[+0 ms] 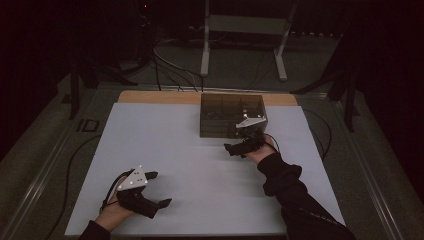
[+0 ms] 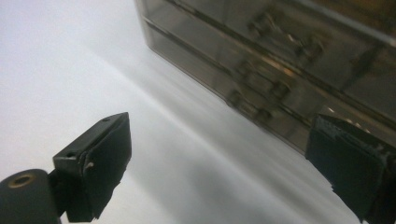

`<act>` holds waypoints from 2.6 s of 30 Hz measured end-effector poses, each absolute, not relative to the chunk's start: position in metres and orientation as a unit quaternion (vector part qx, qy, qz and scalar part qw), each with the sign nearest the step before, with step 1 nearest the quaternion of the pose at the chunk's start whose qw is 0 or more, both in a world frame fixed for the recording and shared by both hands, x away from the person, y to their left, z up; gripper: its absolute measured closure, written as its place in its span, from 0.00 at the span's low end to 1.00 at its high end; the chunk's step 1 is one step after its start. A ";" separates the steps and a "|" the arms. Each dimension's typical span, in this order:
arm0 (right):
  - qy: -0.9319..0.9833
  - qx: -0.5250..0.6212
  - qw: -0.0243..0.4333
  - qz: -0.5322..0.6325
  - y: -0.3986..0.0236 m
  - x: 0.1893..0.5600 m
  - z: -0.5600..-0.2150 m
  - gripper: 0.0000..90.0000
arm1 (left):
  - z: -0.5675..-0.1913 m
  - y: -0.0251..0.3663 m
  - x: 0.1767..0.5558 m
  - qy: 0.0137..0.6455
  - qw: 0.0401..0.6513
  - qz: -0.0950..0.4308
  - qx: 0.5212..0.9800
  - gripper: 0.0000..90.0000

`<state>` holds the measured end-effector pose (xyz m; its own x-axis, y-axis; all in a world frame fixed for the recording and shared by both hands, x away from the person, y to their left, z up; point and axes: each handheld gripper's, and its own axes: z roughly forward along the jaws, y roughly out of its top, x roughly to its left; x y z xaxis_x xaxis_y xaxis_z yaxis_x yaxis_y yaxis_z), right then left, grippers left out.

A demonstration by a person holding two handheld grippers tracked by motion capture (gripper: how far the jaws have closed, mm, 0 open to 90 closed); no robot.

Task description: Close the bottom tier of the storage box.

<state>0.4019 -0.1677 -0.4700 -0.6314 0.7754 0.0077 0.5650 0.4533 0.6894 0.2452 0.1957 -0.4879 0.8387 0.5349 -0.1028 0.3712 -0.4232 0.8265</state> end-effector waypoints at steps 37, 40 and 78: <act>0.886 0.217 0.075 0.403 -0.122 0.350 -0.462 0.08 | -0.486 0.196 0.243 0.266 0.466 0.091 0.839 0.00; 0.888 0.206 0.071 0.405 -0.123 0.345 -0.465 0.08 | -0.486 0.196 0.243 0.266 0.465 0.091 0.840 0.00; 0.900 0.164 0.035 0.401 -0.182 0.289 -0.508 0.08 | -0.487 0.195 0.243 0.262 0.464 0.088 0.841 0.00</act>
